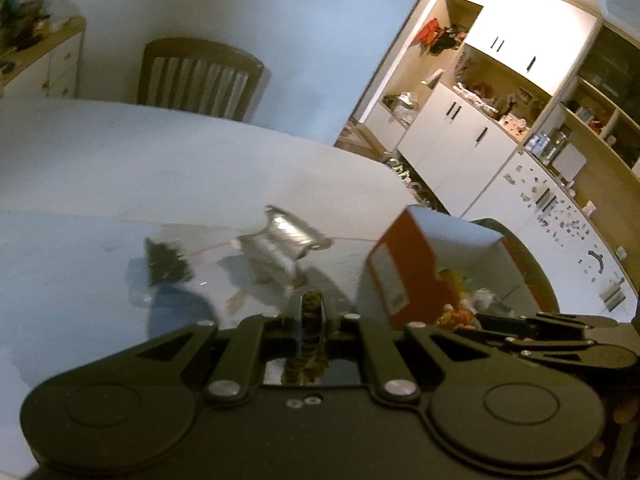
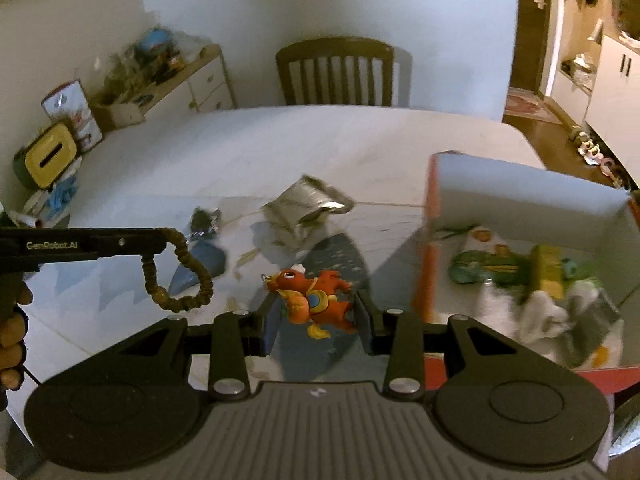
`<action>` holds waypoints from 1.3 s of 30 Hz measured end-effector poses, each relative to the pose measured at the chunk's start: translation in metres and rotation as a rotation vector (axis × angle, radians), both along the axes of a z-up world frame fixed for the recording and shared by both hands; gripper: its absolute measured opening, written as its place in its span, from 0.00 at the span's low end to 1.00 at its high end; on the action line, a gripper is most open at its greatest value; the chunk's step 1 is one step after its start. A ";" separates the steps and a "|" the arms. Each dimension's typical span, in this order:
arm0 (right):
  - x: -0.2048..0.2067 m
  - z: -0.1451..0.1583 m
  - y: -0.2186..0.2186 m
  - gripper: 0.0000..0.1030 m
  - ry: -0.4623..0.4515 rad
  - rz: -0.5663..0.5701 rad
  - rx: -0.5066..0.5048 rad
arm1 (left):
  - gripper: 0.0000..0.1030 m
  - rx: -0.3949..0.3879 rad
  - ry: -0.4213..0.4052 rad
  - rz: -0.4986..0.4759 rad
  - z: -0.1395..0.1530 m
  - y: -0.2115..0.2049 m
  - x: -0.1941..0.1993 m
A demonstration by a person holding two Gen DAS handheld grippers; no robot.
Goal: Organize objects
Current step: 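Carry the beaded strap and orange plush toy over the shoebox with both tools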
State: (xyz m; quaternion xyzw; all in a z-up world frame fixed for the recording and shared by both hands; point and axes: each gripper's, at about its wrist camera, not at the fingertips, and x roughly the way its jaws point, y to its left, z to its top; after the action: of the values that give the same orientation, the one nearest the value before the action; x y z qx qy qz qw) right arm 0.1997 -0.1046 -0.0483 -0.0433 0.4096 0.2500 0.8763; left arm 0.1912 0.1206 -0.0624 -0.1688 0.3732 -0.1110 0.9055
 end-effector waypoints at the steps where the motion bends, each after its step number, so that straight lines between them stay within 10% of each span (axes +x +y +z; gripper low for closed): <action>1: 0.001 0.003 -0.008 0.37 -0.007 -0.004 0.004 | 0.06 0.007 -0.007 -0.007 0.004 -0.007 0.001; 24: 0.041 0.022 -0.182 0.37 -0.108 -0.127 0.055 | 0.06 0.114 -0.065 -0.170 0.041 -0.176 0.051; 39: 0.091 0.001 -0.221 0.37 -0.109 -0.137 -0.024 | 0.06 0.161 -0.032 -0.276 0.021 -0.259 0.104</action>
State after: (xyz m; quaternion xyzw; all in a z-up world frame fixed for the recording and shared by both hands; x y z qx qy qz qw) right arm 0.2912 -0.3251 -0.0475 -0.0393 0.3663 0.1817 0.9117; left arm 0.2954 -0.1385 -0.0417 -0.0412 0.3859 -0.2068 0.8981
